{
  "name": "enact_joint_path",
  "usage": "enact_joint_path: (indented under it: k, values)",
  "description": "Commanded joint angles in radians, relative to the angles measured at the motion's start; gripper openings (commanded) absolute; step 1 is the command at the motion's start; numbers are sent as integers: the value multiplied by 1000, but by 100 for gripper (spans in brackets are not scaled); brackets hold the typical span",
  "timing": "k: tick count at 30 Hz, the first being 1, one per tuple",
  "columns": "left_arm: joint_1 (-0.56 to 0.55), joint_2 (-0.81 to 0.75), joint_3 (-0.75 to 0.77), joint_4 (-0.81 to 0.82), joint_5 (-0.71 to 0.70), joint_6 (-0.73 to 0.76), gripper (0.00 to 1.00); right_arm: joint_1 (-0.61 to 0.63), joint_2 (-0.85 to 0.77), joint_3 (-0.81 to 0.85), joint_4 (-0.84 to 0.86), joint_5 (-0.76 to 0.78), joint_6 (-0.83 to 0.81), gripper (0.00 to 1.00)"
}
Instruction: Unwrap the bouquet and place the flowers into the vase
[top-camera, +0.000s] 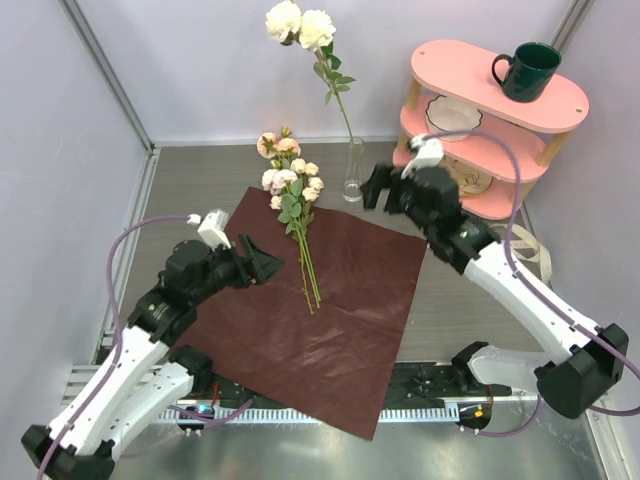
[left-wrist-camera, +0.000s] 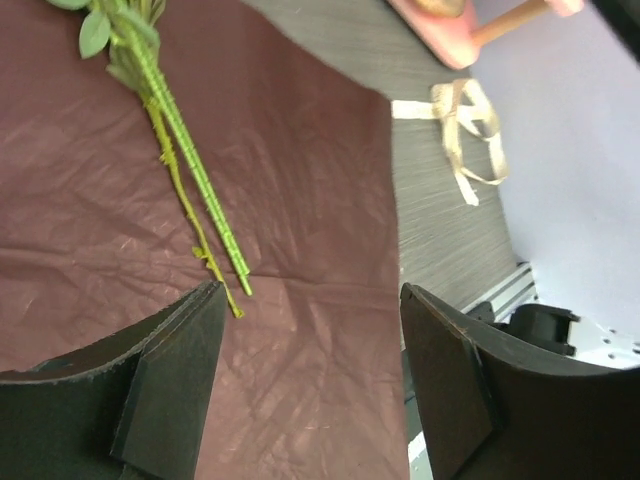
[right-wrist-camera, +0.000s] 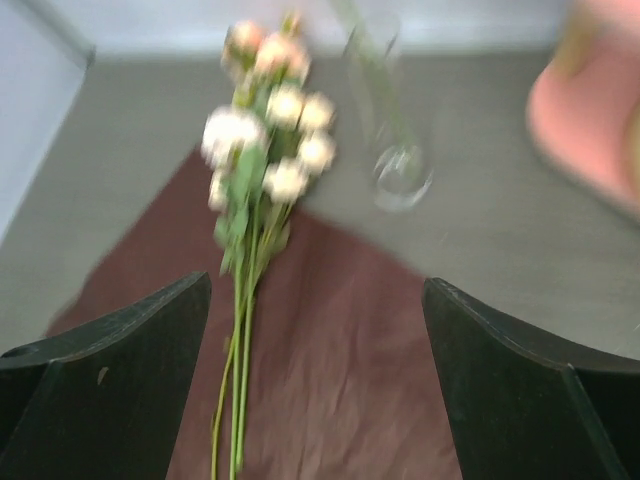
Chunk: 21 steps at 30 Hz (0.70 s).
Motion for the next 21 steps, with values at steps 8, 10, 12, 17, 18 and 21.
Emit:
enact_joint_path:
  k: [8, 10, 12, 17, 18, 21]
  values:
    - [4, 528, 223, 74, -47, 19, 64, 164, -135, -482, 70, -186, 188, 93]
    - [8, 672, 308, 59, -59, 47, 59, 163, -154, -498, 62, -168, 189, 93]
    - [17, 802, 362, 54, -77, 64, 53, 162, -160, -496, 52, -154, 188, 93]
    - [28, 1031, 571, -56, -145, 119, 42, 161, -181, -504, 41, -171, 189, 93]
    - [30, 1060, 600, -73, -148, 125, 40, 161, -187, -513, 39, -170, 189, 93]
    - [28, 1148, 679, -115, -165, 146, 34, 158, -218, -533, 32, -162, 180, 93]
